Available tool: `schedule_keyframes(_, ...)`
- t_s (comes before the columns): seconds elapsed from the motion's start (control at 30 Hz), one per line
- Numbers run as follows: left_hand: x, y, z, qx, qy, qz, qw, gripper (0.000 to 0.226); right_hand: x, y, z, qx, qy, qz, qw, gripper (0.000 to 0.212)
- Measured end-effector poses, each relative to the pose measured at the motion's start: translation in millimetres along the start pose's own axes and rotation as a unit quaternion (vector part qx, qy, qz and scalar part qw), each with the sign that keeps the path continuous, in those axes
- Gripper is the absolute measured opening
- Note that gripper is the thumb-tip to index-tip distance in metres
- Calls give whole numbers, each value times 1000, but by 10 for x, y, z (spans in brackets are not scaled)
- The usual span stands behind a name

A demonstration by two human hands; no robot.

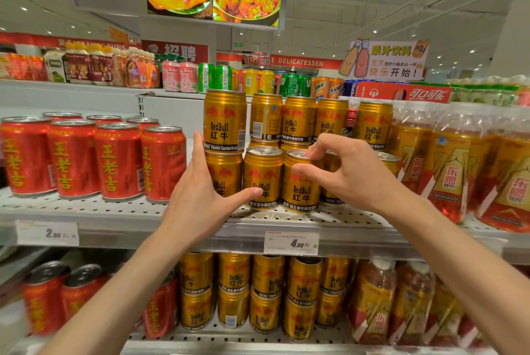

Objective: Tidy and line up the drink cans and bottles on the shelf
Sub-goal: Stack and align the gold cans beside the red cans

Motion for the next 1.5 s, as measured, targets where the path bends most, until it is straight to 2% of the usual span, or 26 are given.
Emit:
schedule_keyframes(0.1,38,88,49,-25,34,-28,999,135,5,95,36,-29,-41,-14,999,29)
schedule_keyframes(0.17,69,184,110,-41,68,-69,994,126,20,171,167,-36,-41,-7,998,29)
schedule_keyframes(0.27,91,401,218,-102,117,-142,978,102,4,397,454,5,12,-25,1000,29)
schedule_keyframes(0.33,83,677,214,-168,132,-226,950,80,-15,516,505,64,0,-38,997,27)
schedule_keyframes(0.4,48,971,71,-202,107,-308,924,62,-28,571,422,109,-48,-37,992,27)
schedule_keyframes(0.47,-35,1172,-183,-222,39,-347,910,49,-33,592,302,119,-103,-48,986,29)
schedule_keyframes(0.53,-136,1255,-412,-224,-39,-336,914,48,-53,616,239,106,-128,-56,984,30)
schedule_keyframes(0.63,-254,1224,-569,-187,-97,-287,934,48,-105,644,230,85,-132,-49,986,28)
schedule_keyframes(0.8,-303,1168,-565,-141,-86,-251,954,45,-171,650,235,57,-154,-42,986,24)
schedule_keyframes(1.1,-296,1154,-582,-133,-71,-239,959,43,-88,559,358,71,-136,-11,988,27)
schedule_keyframes(1.23,-267,1173,-603,-155,-75,-240,955,44,-20,560,365,41,-125,-10,991,27)
schedule_keyframes(1.33,-319,1244,-603,-166,-93,-238,952,49,-12,605,456,32,-132,-20,991,24)
schedule_keyframes(1.5,-522,1414,-750,-192,-160,-256,934,65,-9,863,652,83,-102,-59,990,35)
Point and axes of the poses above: each hand's wrist, its own x-axis away from the middle knuckle, its own z-axis out of the back of the hand, y = z × x, the point moved 8 cm from there along -x, towards the middle knuckle, and after that the axes turned 9 degrees about -z, right-handed, at the moved point
